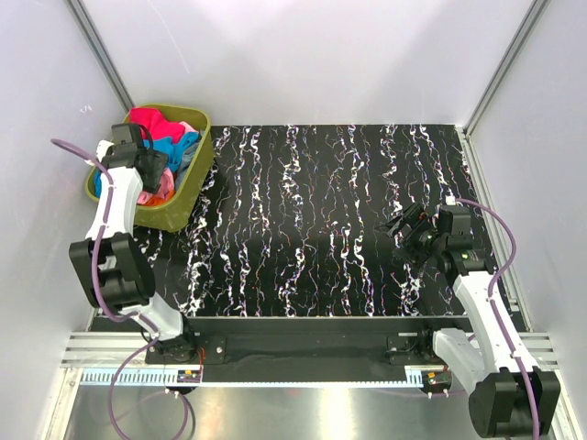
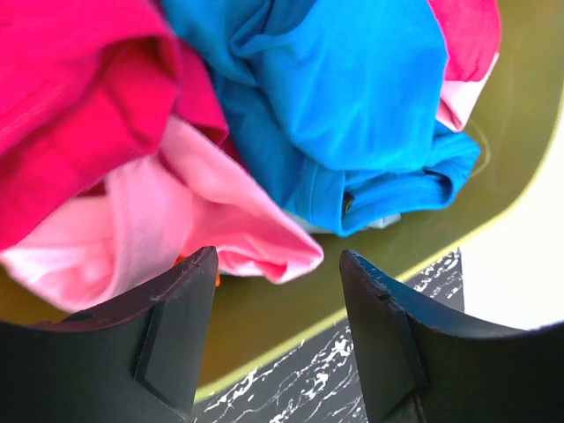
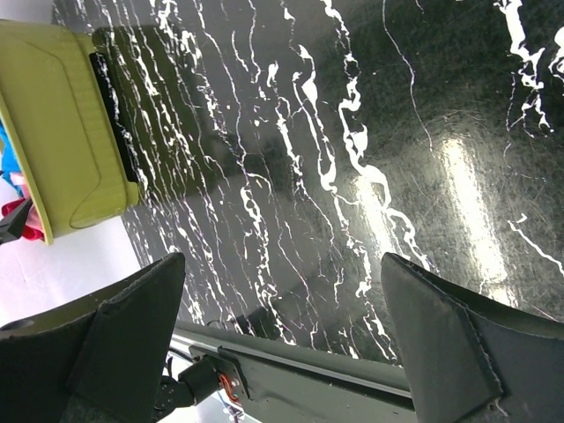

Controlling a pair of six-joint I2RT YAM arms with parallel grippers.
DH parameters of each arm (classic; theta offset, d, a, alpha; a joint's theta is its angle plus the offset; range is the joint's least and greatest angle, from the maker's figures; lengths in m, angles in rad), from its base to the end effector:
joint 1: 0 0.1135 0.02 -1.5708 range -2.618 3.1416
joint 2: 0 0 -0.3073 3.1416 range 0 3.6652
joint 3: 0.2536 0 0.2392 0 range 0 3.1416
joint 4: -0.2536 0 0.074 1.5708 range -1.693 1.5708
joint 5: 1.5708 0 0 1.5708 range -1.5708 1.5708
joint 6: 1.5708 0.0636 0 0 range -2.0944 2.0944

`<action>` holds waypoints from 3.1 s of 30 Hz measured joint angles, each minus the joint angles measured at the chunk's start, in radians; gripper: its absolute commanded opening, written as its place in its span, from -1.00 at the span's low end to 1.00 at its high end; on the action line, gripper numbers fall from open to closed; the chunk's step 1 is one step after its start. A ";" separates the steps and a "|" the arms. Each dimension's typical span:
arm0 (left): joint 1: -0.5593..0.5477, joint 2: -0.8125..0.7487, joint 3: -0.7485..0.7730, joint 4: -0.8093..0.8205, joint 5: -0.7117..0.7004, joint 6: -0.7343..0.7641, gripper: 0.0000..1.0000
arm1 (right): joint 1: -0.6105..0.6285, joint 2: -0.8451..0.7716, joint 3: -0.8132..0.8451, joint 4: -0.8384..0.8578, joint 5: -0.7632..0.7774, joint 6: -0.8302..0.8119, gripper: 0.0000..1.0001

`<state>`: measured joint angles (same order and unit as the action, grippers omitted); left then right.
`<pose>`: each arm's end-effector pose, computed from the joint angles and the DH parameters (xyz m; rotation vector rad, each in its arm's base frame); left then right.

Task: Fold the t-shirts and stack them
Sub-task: Grab the tshirt from the pile, then move the tshirt to the center of the board

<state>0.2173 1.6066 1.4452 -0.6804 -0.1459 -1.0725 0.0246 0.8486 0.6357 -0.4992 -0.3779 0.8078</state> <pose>0.3499 0.0867 0.3405 -1.5034 1.8869 -0.2212 0.1560 0.0273 0.2668 0.7112 2.2648 0.8513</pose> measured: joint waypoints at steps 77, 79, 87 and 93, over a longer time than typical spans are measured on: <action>-0.556 -0.649 -0.522 0.312 0.536 0.049 -1.00 | 0.821 0.412 0.127 0.093 0.013 -0.114 0.87; -0.555 -0.666 -0.518 0.312 0.538 0.049 -1.00 | 0.886 0.495 0.127 0.156 0.050 -0.085 0.83; -0.540 -0.742 -0.495 0.297 0.550 0.049 -1.00 | 0.971 0.701 0.158 0.262 0.224 -0.010 -0.52; -0.435 -0.798 -0.352 0.136 0.562 0.121 -0.97 | 0.972 0.661 0.262 0.110 0.314 -0.058 -1.00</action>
<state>-0.2180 0.8085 1.0931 -0.5442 0.4164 -0.9512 0.9966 1.5093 0.8974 -0.3889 -0.0635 0.7502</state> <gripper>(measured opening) 0.020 0.069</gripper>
